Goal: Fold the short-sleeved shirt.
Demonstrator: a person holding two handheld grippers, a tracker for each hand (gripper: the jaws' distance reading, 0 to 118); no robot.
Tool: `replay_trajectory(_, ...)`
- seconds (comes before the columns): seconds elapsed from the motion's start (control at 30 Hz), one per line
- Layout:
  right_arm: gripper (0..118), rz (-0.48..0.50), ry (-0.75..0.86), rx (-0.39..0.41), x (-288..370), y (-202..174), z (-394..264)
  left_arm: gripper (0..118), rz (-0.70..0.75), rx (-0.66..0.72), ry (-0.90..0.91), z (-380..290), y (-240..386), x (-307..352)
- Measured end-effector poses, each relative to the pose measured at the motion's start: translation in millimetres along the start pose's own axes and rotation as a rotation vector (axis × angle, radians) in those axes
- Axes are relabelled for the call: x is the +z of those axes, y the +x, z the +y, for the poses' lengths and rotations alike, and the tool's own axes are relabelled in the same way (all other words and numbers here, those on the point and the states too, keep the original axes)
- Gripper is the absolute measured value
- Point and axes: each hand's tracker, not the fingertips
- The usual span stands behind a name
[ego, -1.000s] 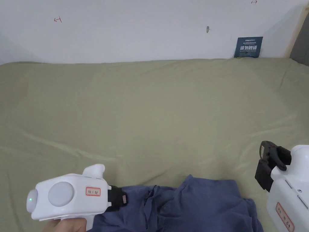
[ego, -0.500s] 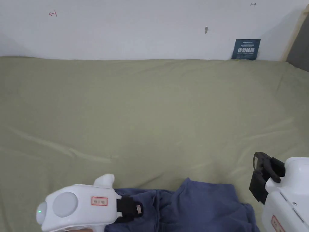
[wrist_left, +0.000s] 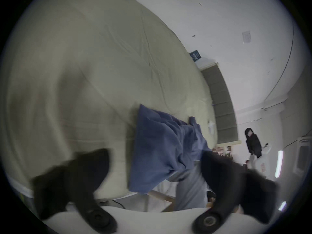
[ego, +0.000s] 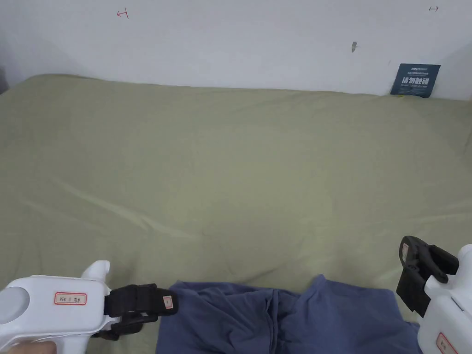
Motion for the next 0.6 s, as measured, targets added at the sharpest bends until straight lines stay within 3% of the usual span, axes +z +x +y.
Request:
replay_trajectory(0.13, 2, -0.007, -0.006, 0.017, -1, -2, 0, 114, -0.091, 0.055, -0.018, 5, -14, -21)
replay_trajectory(0.23, 2, -0.008, -0.002, 0.014, -2, 1, 2, 114, -0.240, 0.077, -0.042, 10, -27, -38)
replay_trajectory(0.3, 2, -0.009, 0.006, 0.015, -1, 5, 5, 109, -0.323, 0.165, -0.052, 14, -30, -52)
replay_trajectory(0.33, 2, -0.009, 0.010, 0.013, 0, 7, 8, 93, -0.328, 0.166, -0.069, 15, -28, -59)
replay_trajectory(0.37, 2, -0.009, 0.013, 0.011, 1, 9, 11, 66, -0.299, 0.137, -0.063, 14, -20, -60)
replay_trajectory(0.47, 2, -0.020, 0.022, 0.016, 2, 15, 16, 28, -0.079, 0.056, -0.050, 11, -9, -68)
replay_trajectory(0.5, 2, -0.021, 0.025, 0.015, 3, 17, 17, 17, -0.076, 0.051, -0.044, 14, -15, -66)
replay_trajectory(0.6, 2, -0.024, 0.028, 0.012, 3, 21, 20, 17, -0.124, 0.073, -0.022, 13, -8, -48)
